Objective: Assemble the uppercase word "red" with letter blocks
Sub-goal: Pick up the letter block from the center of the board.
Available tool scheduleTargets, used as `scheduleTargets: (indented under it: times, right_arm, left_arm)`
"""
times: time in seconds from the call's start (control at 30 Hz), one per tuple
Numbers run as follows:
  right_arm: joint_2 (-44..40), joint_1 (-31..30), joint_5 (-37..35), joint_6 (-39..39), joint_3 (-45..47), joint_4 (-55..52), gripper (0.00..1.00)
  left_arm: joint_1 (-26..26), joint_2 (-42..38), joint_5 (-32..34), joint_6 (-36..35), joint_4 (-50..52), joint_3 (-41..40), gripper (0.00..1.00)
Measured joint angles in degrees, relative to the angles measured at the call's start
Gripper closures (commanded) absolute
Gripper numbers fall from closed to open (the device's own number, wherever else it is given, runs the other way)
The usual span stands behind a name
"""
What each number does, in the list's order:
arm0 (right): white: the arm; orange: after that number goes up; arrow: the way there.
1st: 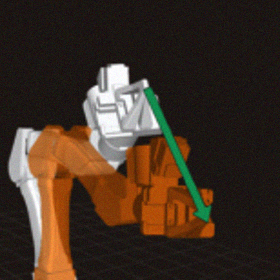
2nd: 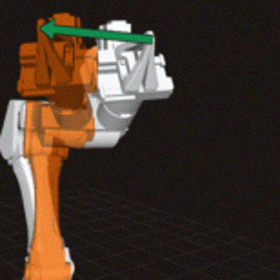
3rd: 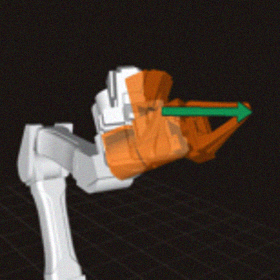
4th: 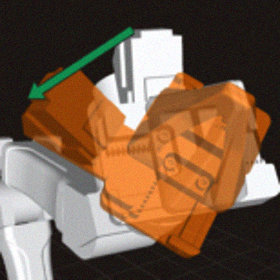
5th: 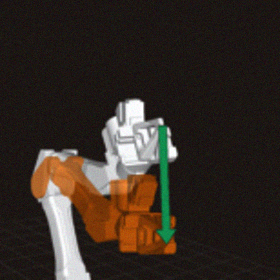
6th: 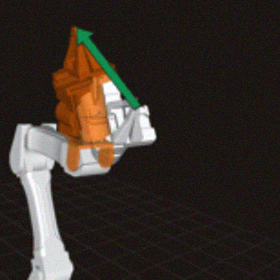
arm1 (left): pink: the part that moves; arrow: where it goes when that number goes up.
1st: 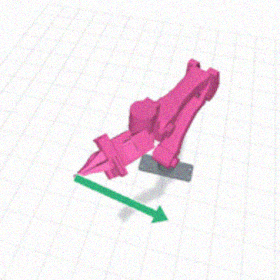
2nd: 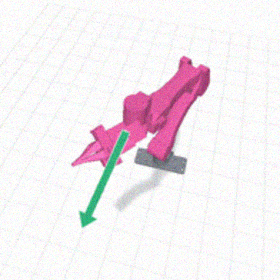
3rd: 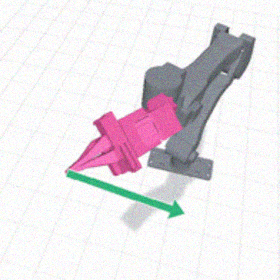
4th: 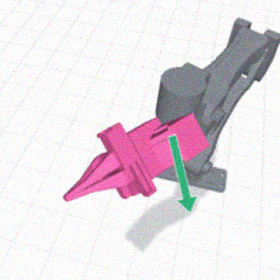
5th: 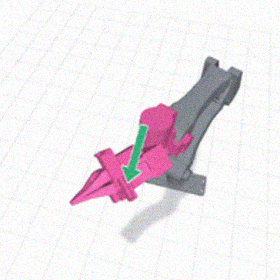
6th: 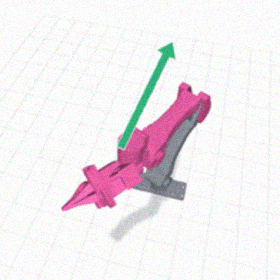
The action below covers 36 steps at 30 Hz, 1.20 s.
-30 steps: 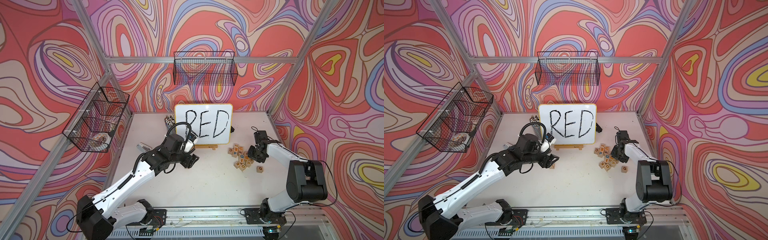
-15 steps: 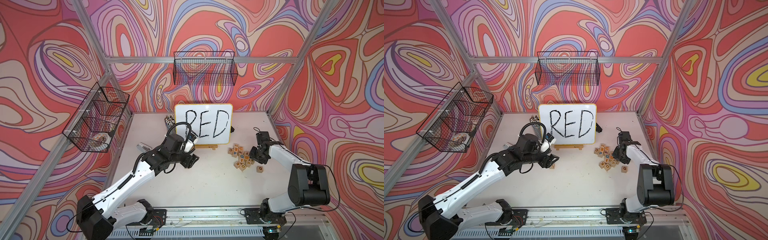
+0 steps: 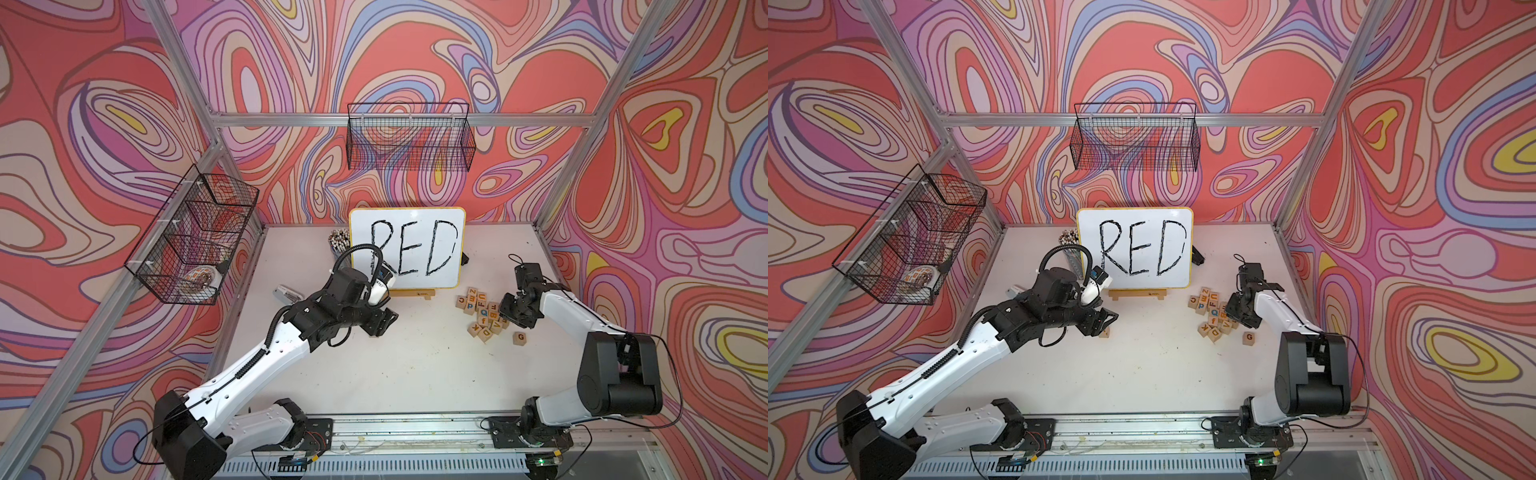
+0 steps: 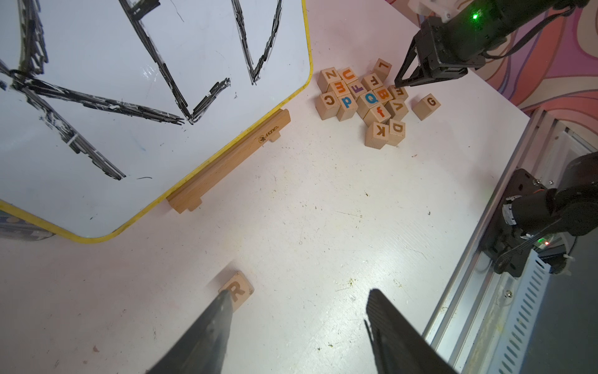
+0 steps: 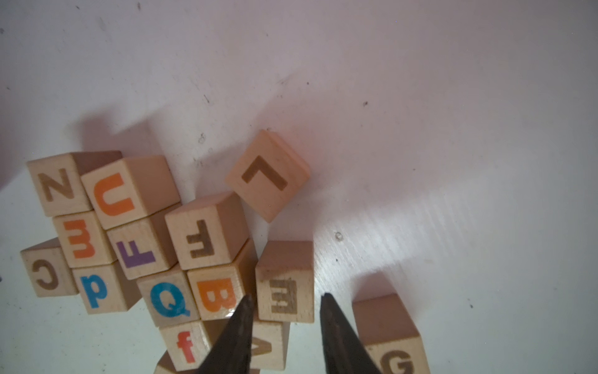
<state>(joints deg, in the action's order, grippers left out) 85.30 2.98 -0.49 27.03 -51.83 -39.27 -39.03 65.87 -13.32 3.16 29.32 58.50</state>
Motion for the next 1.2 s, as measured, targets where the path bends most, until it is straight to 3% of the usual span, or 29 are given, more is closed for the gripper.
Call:
scheduleTargets:
  times: [0.67, 1.2]
  right_arm:
    - [4.02, 0.0, 0.76, -0.2, 0.37, 1.92, 0.63]
    - [3.45, 0.0, -0.5, -0.13, 0.37, 0.59, 0.8]
  left_arm:
    - [0.0, 0.0, 0.33, -0.02, 0.0, 0.0, 0.31]
    - [-0.02, -0.15, 0.96, -0.17, 0.0, -0.02, 0.31]
